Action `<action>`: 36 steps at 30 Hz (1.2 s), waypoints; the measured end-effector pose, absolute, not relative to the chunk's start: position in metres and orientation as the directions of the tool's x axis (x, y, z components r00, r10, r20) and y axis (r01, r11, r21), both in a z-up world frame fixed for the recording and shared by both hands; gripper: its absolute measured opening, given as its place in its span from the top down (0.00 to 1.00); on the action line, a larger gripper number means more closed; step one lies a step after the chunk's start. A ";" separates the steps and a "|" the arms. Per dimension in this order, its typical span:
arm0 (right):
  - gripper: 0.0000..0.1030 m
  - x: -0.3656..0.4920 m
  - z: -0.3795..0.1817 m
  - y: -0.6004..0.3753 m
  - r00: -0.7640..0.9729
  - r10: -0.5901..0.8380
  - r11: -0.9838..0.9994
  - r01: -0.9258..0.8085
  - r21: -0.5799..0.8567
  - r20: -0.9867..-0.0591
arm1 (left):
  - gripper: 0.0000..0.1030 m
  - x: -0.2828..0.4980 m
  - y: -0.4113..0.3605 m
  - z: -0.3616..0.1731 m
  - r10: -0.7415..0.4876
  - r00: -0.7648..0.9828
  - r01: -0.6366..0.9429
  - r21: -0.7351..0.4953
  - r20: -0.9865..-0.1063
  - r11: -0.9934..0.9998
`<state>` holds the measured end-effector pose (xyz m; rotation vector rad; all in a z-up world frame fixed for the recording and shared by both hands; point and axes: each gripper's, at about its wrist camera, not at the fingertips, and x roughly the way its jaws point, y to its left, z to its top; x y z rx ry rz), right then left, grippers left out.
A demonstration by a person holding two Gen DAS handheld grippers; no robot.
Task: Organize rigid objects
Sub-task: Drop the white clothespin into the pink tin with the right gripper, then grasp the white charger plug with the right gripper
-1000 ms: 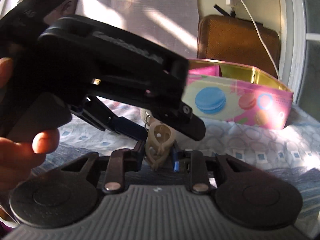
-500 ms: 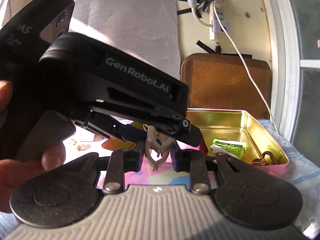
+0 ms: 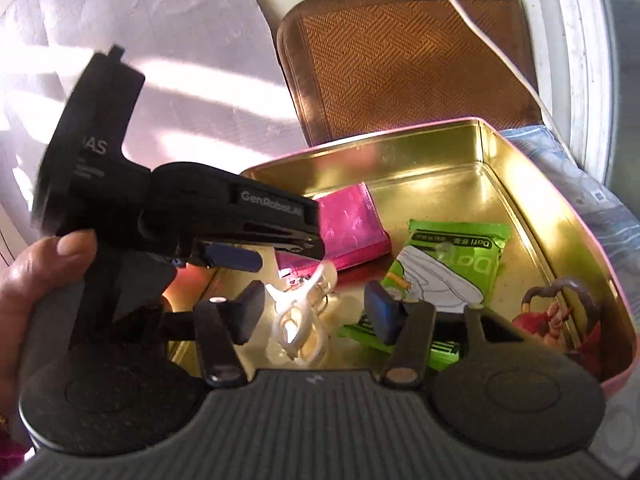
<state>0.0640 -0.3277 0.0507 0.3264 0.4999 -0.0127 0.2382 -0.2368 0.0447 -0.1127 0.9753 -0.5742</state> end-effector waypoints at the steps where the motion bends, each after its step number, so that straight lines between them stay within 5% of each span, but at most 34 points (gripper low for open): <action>1: 0.44 0.054 0.051 -0.329 0.895 0.047 0.951 0.096 0.294 -0.444 | 0.39 0.232 -0.231 0.049 -0.514 0.440 0.422 -0.335 -0.736 0.842; 10: 0.44 -0.024 0.050 -0.310 0.959 -0.099 0.940 0.178 0.292 -0.265 | 0.36 0.136 -0.160 0.068 -0.619 0.537 0.564 -0.302 -0.573 0.769; 16: 0.44 -0.034 0.056 -0.264 0.980 -0.015 0.983 0.050 0.174 -0.200 | 0.30 0.084 -0.075 0.066 -0.597 0.662 0.540 -0.263 -0.454 0.799; 26: 0.45 0.027 0.050 -0.142 0.889 0.302 0.950 -0.312 0.025 -0.344 | 0.32 0.122 0.076 0.016 -0.116 0.852 0.038 -0.160 -0.511 0.986; 36: 0.39 0.181 0.046 -0.076 0.822 0.248 0.966 -0.253 0.061 -0.514 | 0.34 0.136 0.109 0.007 -0.157 0.816 -0.020 -0.299 -0.556 0.954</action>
